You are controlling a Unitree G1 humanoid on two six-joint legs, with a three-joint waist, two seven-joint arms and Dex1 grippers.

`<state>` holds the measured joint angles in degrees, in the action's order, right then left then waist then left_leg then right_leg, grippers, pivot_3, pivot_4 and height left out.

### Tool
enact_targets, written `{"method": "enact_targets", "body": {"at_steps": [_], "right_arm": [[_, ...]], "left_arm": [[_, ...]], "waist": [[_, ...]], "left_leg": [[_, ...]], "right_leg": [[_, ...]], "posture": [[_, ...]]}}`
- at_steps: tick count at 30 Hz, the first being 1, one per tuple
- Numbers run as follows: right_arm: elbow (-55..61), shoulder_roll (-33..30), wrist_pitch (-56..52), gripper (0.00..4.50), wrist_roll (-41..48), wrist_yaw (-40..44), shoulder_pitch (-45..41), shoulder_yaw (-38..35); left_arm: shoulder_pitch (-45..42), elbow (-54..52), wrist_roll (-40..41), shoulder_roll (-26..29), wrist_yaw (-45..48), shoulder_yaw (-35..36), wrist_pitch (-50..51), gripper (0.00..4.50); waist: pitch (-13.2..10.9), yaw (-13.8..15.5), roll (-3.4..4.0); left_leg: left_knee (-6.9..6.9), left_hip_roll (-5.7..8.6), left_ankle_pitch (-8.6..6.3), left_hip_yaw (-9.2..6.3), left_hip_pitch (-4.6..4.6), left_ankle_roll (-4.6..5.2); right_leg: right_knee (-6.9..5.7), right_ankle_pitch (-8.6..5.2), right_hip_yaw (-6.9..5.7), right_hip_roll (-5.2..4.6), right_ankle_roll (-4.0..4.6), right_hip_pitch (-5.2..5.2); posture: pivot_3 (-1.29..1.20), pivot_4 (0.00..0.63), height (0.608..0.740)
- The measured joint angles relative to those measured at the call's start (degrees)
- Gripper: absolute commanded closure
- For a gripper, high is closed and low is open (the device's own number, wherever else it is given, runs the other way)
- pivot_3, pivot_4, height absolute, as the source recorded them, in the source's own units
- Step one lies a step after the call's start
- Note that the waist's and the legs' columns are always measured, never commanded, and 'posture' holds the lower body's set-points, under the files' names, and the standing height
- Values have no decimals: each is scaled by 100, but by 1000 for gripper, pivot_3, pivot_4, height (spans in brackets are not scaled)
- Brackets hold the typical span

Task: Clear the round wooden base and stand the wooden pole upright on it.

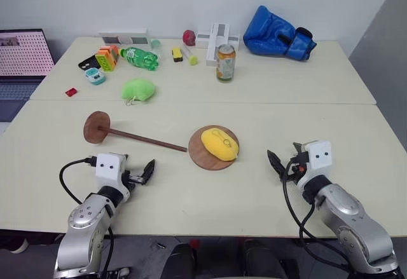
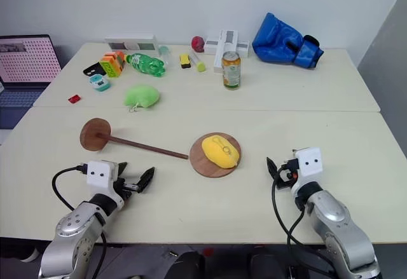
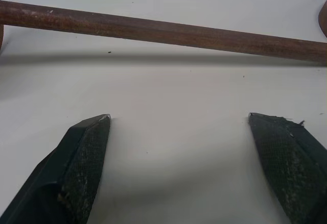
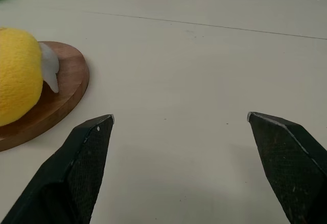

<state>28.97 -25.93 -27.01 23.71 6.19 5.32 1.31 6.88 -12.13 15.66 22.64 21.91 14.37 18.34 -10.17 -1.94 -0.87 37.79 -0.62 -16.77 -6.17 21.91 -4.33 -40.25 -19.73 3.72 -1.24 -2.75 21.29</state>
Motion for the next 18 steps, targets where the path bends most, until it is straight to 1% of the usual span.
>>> {"method": "enact_targets", "body": {"at_steps": [15, 18], "right_arm": [[-13, 150, 0, 94, -220, 508, -20, -76], [-21, 136, -42, 94, -198, 720, -110, -62]], "left_arm": [[58, -41, 2, 21, -1, 18, 3, 0], [197, -161, 90, 32, 84, 67, 25, 0]], "waist": [[0, 1, 0], [0, -8, 0]], "left_leg": [[0, 1, 0, 0, 0, 1], [1, 0, 0, 0, -1, 1]], "right_leg": [[1, 0, -1, 0, 0, -1], [1, 1, 0, 0, 1, -1]], "posture": [[0, 150, 740], [0, 150, 740]]}}
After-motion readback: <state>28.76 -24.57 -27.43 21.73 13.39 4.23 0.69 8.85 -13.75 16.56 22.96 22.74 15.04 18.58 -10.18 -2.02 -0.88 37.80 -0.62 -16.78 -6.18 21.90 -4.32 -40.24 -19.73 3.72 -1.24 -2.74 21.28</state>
